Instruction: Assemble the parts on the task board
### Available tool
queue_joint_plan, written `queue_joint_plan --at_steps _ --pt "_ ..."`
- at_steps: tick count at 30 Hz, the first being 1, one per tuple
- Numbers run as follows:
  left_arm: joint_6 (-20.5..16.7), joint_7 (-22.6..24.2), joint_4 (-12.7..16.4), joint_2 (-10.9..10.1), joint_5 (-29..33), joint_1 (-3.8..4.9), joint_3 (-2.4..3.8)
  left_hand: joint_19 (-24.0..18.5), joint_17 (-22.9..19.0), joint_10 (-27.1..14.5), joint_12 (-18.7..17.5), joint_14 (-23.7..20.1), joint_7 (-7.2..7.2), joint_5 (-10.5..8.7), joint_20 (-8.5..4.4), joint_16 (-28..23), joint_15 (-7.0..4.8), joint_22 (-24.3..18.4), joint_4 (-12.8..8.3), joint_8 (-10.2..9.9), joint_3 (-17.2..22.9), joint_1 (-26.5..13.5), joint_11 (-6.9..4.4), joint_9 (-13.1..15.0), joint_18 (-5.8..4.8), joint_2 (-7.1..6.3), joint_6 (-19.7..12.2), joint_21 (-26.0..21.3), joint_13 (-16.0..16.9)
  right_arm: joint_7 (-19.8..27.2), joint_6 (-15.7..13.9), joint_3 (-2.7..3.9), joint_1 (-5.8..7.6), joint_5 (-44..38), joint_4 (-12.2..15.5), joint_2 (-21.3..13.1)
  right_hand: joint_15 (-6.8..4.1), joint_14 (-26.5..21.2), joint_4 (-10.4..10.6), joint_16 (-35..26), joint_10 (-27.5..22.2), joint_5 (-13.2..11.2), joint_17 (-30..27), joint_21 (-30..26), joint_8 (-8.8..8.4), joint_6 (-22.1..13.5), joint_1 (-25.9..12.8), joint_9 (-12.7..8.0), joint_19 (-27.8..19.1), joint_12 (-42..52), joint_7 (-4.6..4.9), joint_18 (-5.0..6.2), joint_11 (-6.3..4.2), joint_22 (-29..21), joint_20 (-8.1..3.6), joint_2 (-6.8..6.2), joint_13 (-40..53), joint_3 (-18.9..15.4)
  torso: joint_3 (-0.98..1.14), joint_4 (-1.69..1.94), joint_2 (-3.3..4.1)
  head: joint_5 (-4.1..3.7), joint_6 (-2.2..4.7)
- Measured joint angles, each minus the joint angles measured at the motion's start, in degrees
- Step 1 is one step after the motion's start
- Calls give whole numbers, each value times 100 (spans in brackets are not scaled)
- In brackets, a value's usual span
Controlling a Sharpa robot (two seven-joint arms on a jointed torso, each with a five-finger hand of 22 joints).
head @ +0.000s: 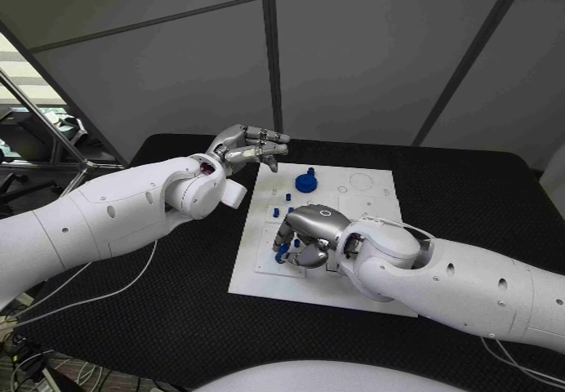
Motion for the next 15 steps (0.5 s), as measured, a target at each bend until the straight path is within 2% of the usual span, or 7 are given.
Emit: queue_joint_plan --at_steps 15 --pt "7 -2 -4 -4 0 0 -2 0 -6 0 0 0 0 0 0 -35 0 0 0 0 0 0 0 0 1 0 0 0 4 -189 220 -4 -8 -329 -26 32 0 0 0 0 0 -17 0 0 -17 0 0 23 0 -23 2 1 0 -1 0 0 9 0 -2 0 1 -3 -23"
